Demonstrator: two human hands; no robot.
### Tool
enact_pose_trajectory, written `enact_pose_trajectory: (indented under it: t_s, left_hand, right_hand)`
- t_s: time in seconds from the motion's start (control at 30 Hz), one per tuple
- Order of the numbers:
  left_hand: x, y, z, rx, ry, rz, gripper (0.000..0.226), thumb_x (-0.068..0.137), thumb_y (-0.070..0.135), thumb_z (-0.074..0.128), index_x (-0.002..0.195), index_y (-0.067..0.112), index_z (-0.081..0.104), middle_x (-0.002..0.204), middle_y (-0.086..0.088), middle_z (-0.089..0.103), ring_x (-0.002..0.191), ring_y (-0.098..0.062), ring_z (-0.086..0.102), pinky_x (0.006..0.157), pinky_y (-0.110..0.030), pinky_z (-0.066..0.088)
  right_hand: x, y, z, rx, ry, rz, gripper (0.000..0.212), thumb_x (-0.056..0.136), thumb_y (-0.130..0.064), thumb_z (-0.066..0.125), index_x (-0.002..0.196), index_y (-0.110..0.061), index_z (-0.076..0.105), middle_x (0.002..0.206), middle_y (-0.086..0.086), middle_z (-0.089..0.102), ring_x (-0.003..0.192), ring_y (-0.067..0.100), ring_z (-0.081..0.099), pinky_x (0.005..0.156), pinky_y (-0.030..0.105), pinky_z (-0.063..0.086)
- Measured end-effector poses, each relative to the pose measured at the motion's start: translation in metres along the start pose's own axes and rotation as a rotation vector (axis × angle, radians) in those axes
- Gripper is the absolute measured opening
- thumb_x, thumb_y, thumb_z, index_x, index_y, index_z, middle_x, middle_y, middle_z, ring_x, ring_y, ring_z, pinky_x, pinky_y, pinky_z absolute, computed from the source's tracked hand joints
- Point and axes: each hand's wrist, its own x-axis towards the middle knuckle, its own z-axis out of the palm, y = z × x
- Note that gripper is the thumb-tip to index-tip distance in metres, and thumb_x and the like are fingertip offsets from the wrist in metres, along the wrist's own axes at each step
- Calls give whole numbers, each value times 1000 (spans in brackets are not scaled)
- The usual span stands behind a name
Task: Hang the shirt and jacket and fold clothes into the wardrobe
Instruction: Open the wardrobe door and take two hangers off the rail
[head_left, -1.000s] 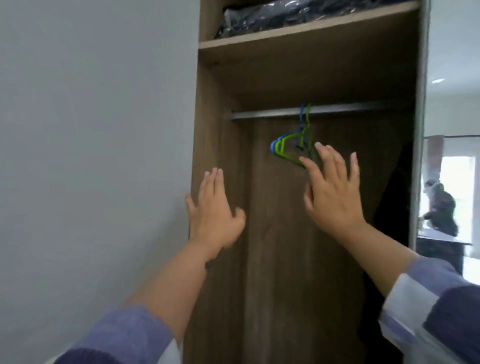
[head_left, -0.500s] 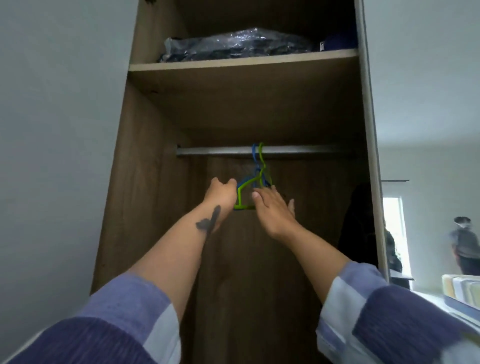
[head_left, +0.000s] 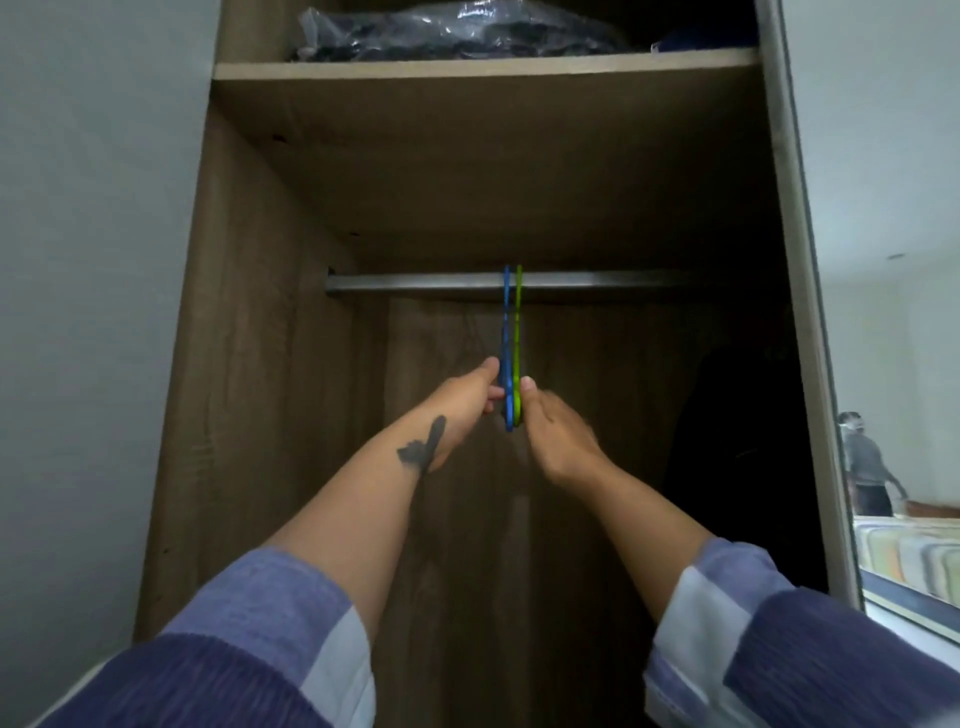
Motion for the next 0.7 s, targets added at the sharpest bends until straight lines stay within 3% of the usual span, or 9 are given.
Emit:
enact_pose_trajectory:
  t_s: [0.03,0.1,0.13,0.23,0.33,0.43,0.5,0.57,0.7]
  left_hand:
    - [0,-1,1,-9,-8,-2,50,101,42,32,128,9,58,114,-9,63,70,-6,49,84,-26,41]
    - [0,-3,4,-13,-12,-3,52,100,45,32,122,8,60,96,-4,64,60,-4,42,66,-21,37]
    - [0,-4,4,-1,-10,-10,51,99,46,32,117,9,63,90,-2,63,63,-6,47,61,-22,34]
    - [5,-7,2,-23,64,10,50,98,48,34,98,12,69,103,-9,68,97,-22,61,76,-26,34]
    - [5,-6,0,-44,142,12,46,94,54,40,76,18,60,81,2,59,79,-15,53,78,-26,33]
    - [4,-1,1,87,200,81,44,94,57,40,87,18,59,75,5,52,69,-13,49,66,-28,36]
    - [5,5,-1,155,305,155,43,99,47,35,105,15,62,88,-1,59,73,-15,49,66,-27,35]
    - [6,12,-4,146,350,220,43,102,40,31,108,11,62,101,-8,61,71,-14,51,62,-25,34]
    - [9,21,-11,199,368,244,43,102,41,29,108,13,62,106,-10,63,97,-28,60,73,-29,38]
  right_hand:
    - [-2,1,1,-1,1,16,55,101,-48,11,131,-28,53,140,8,50,131,29,42,109,51,29]
    - [-4,2,2,-35,5,30,54,100,-50,13,128,-30,55,138,5,53,130,28,45,109,51,30]
    - [-5,1,3,-61,10,26,53,100,-52,14,126,-31,56,136,4,55,129,27,46,109,51,29]
    - [-5,2,1,-100,46,45,51,99,-52,16,119,-32,59,131,4,59,126,27,48,111,50,23]
    - [-6,5,-2,-117,69,83,56,98,-57,13,118,-33,59,124,3,63,124,26,50,112,49,23]
    - [-7,6,-4,-167,107,84,56,94,-63,16,100,-32,62,100,-1,66,113,24,56,107,47,26]
    - [-5,6,-4,-197,136,76,54,95,-60,16,101,-32,62,101,0,66,110,24,57,103,47,27]
    - [-3,3,-4,-221,166,71,55,97,-54,13,105,-29,61,107,4,67,109,25,57,103,49,26]
    - [-2,-3,-1,-257,221,59,57,100,-44,9,111,-20,60,107,8,67,107,26,59,108,53,22]
